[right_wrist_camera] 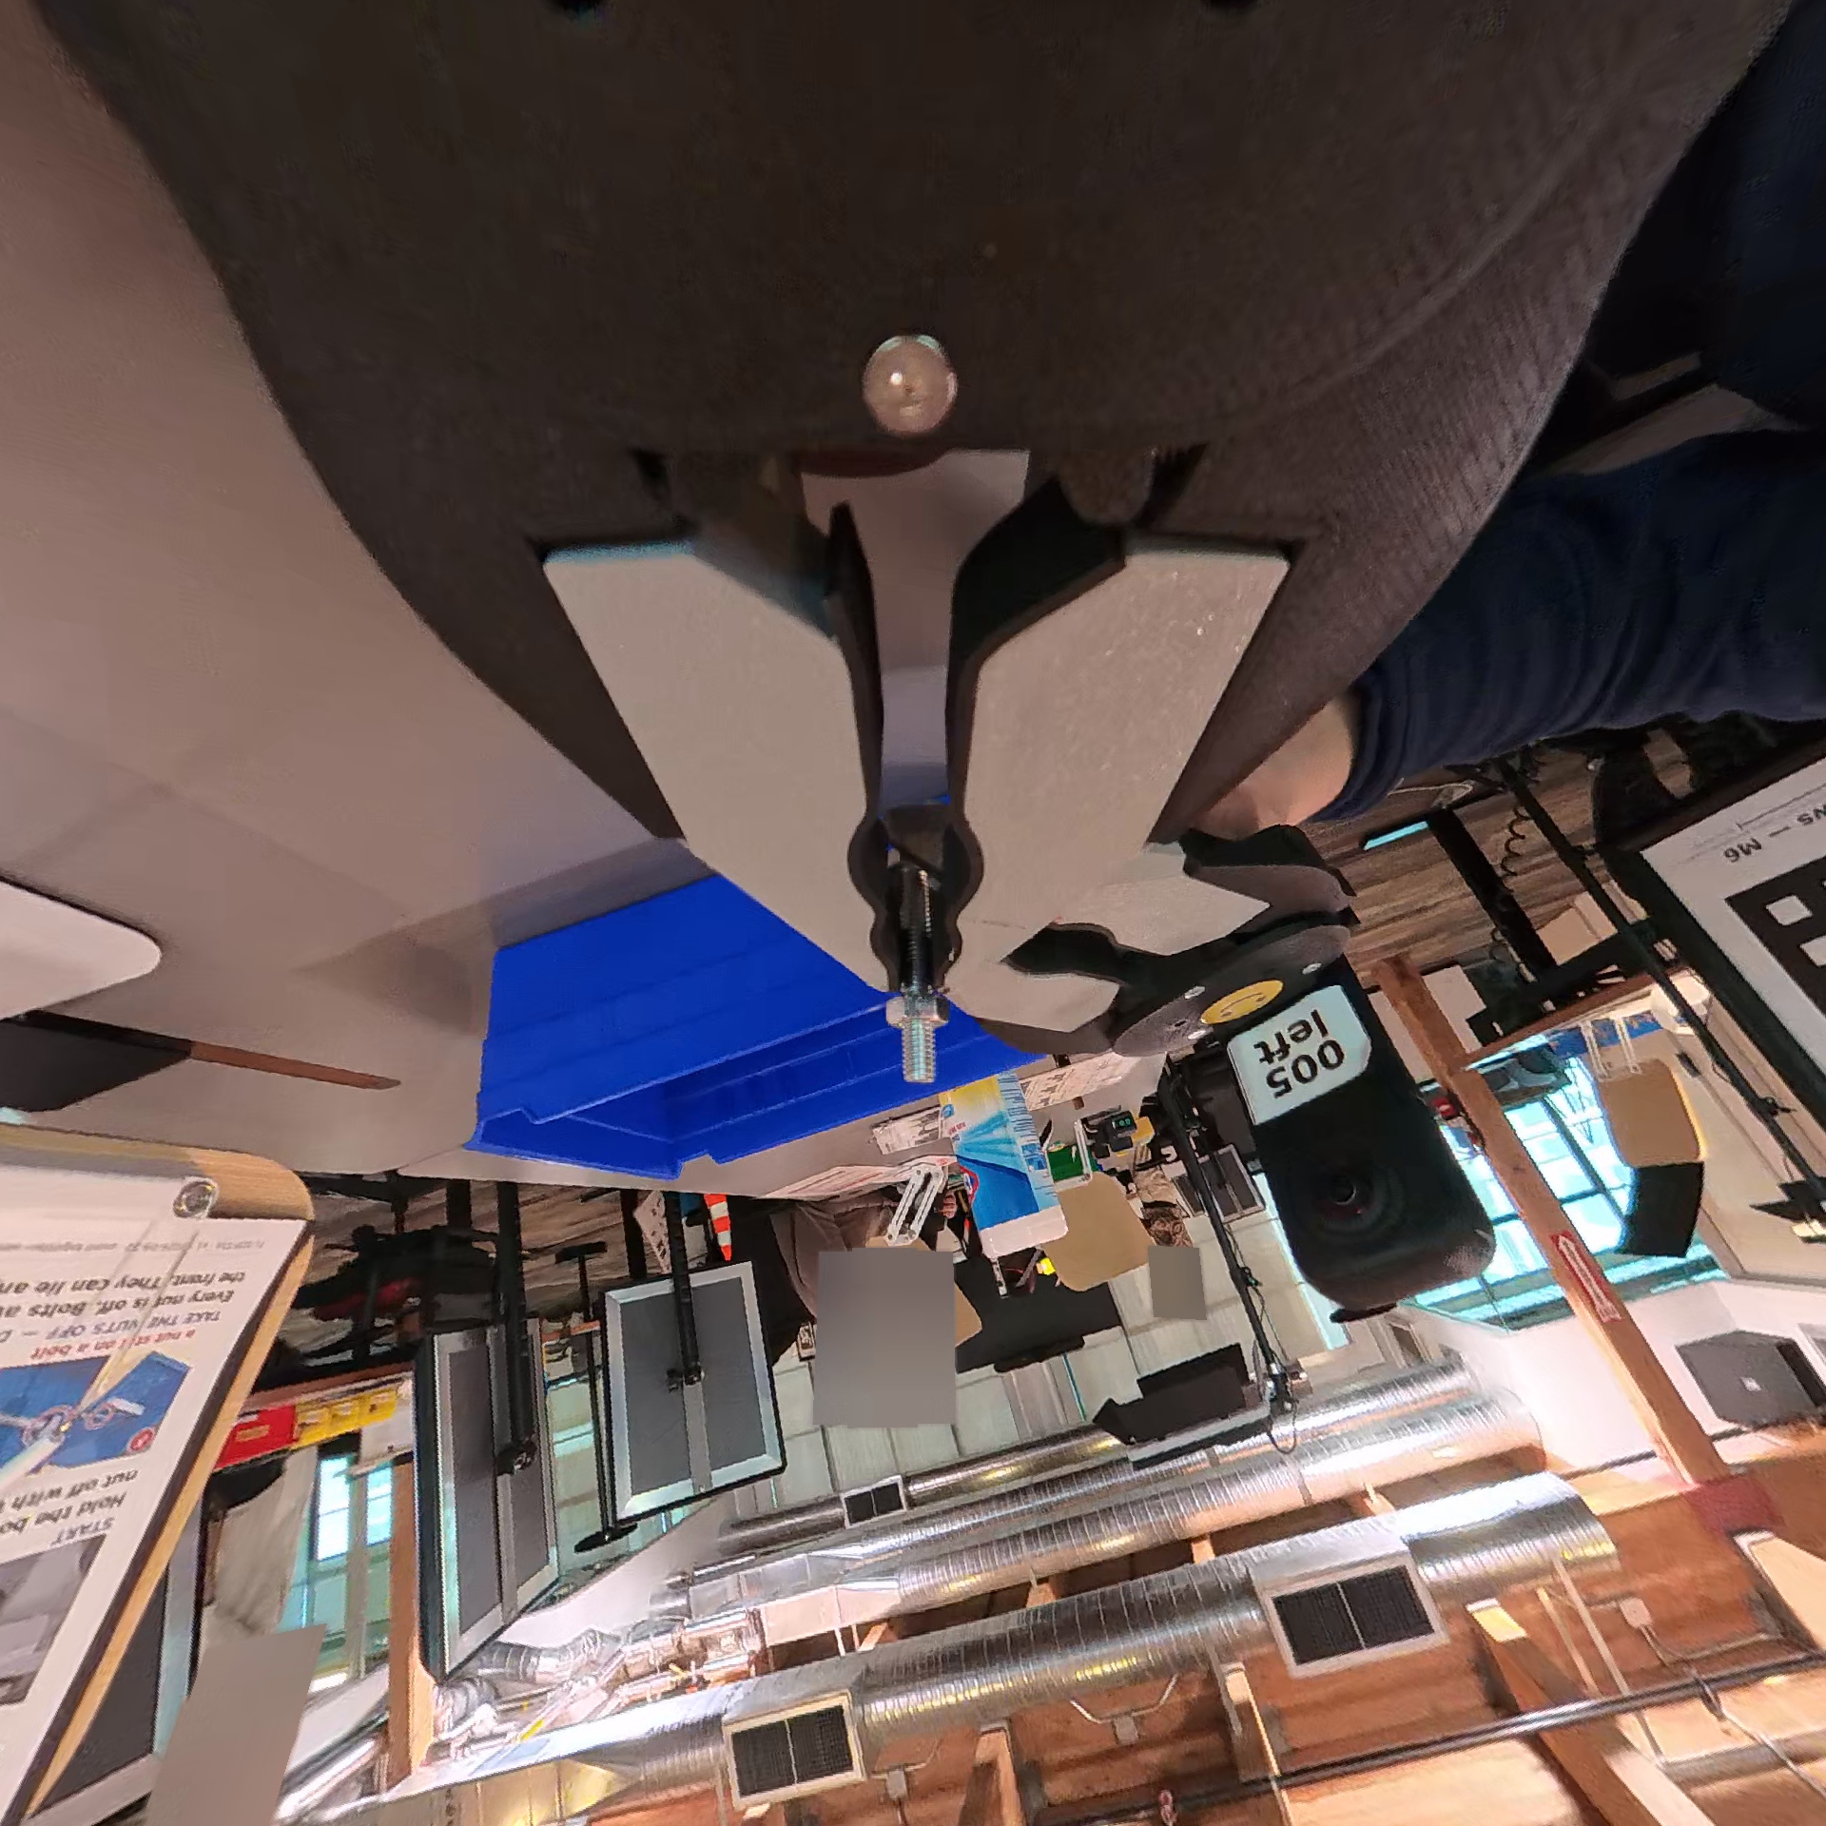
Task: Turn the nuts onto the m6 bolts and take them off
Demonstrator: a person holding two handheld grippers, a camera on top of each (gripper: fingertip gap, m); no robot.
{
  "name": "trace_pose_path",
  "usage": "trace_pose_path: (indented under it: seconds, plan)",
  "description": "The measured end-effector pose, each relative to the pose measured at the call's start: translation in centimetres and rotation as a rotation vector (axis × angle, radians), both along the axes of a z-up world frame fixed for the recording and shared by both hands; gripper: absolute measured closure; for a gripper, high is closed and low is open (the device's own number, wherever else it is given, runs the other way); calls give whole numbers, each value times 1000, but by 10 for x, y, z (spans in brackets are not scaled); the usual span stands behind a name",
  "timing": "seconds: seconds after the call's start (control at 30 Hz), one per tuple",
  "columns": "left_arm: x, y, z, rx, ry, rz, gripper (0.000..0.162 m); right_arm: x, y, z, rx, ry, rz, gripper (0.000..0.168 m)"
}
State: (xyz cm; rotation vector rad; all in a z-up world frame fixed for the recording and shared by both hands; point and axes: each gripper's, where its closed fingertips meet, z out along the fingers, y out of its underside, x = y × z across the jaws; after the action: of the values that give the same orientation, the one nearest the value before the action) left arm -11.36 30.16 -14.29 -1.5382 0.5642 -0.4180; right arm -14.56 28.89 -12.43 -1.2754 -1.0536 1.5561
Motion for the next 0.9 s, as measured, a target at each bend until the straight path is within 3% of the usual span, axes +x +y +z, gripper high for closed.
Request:
trace_pose_path:
  seconds: [0.27,0.9]
  plan:
    - [-8,2,-12,-1,-10,-4,153,-7,-1,-11,-20,-51,11,164]
    - [-10,-1,-15,1,-6,-6,153,-6,-1,-14,138,-90,-43,166]
